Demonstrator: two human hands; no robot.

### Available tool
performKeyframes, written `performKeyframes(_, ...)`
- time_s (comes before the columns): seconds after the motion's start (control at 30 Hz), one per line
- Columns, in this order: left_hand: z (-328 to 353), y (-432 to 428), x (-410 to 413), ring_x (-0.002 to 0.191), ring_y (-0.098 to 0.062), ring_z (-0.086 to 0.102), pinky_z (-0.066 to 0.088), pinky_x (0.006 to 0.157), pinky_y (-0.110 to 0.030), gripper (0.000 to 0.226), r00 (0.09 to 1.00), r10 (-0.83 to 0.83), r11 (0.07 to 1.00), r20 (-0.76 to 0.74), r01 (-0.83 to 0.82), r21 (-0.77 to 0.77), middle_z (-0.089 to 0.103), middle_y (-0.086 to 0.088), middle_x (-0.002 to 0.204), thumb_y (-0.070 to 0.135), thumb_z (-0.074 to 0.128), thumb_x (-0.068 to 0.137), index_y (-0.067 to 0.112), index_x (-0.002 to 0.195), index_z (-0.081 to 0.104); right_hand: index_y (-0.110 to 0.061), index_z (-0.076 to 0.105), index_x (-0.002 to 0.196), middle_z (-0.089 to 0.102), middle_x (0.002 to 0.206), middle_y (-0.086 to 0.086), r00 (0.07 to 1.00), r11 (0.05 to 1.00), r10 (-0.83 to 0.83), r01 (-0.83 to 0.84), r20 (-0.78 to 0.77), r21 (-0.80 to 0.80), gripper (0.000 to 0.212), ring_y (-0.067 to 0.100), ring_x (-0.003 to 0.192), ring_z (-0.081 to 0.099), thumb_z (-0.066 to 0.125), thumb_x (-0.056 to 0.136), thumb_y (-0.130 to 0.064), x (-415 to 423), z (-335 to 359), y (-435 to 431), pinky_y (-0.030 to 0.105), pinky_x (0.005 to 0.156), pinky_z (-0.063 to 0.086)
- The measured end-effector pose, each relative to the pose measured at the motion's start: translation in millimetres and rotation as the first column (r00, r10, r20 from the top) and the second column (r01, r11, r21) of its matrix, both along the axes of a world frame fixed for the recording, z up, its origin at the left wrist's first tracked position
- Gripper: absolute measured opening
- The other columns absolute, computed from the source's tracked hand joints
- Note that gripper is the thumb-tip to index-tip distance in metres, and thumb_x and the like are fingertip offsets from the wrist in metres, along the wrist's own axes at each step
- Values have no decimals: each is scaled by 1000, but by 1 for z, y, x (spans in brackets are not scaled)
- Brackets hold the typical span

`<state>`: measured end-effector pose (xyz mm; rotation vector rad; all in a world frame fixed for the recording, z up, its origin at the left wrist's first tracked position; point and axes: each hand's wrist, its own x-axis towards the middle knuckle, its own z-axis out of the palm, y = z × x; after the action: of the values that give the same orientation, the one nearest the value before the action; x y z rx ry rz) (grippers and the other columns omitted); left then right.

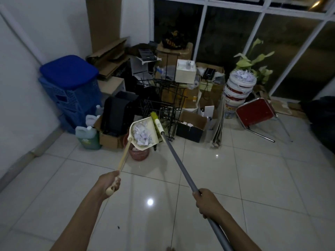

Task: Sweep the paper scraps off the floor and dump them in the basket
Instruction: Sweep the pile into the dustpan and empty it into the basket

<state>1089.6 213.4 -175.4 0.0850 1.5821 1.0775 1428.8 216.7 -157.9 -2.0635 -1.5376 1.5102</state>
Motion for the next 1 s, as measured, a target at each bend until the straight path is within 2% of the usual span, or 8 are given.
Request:
performKeyframes(0.13,-3,10,-18,26,-8,34,28,30,-10,16,999,0,1000,-47,-1,-20,39,-8,58,9,45,95,3,81,47,-11,51,88,47,64,3,1000,1000,13,-13,-4,-3,21,12,44,40,43,99,-27,-19,0,12,20,38,35)
performKeyframes(0.33,-12,32,-58,26,-10,35,27,32,-11,15,992,-13,999,-127,9,-36,40,-9,58,8,47,94,2,80,49,-11,51,88,49,67,3,1000,1000,-5,5,-18,-26,22,13,46,42,43,99,-27,-68,-9,27,21,39,38)
performKeyframes(0.47,-21,46,-84,25,-10,35,27,31,-11,18,988,-24,999,-156,19,-34,39,-9,60,5,46,94,2,77,48,-8,54,101,51,69,3,998,997,-51,49,-29,-56,24,13,47,44,43,98,-29,-102,-19,30,21,39,39)
performKeyframes(0.53,-29,53,-98,29,-13,36,28,32,-12,19,984,-41,999,-176,34,-42,39,-9,60,5,46,94,2,76,48,-8,54,100,51,67,4,996,995,-81,78,-46,-69,24,12,45,44,43,98,-29,-119,-24,32,22,40,39)
performKeyframes(0.67,-48,60,-123,45,-17,36,29,32,-14,21,966,-115,992,-232,100,-73,41,-9,59,5,46,94,0,75,50,-7,55,99,52,66,5,987,985,-148,141,-70,-97,25,12,41,42,44,98,-29,-150,-34,31,22,39,39)
performKeyframes(1.0,-91,53,-143,48,-20,43,38,39,-23,14,881,-329,944,-339,310,-112,45,-10,62,8,46,94,-2,91,55,-9,55,93,51,64,4,976,971,-213,206,-50,-118,22,10,38,41,43,98,-26,-183,-45,19,22,38,38)
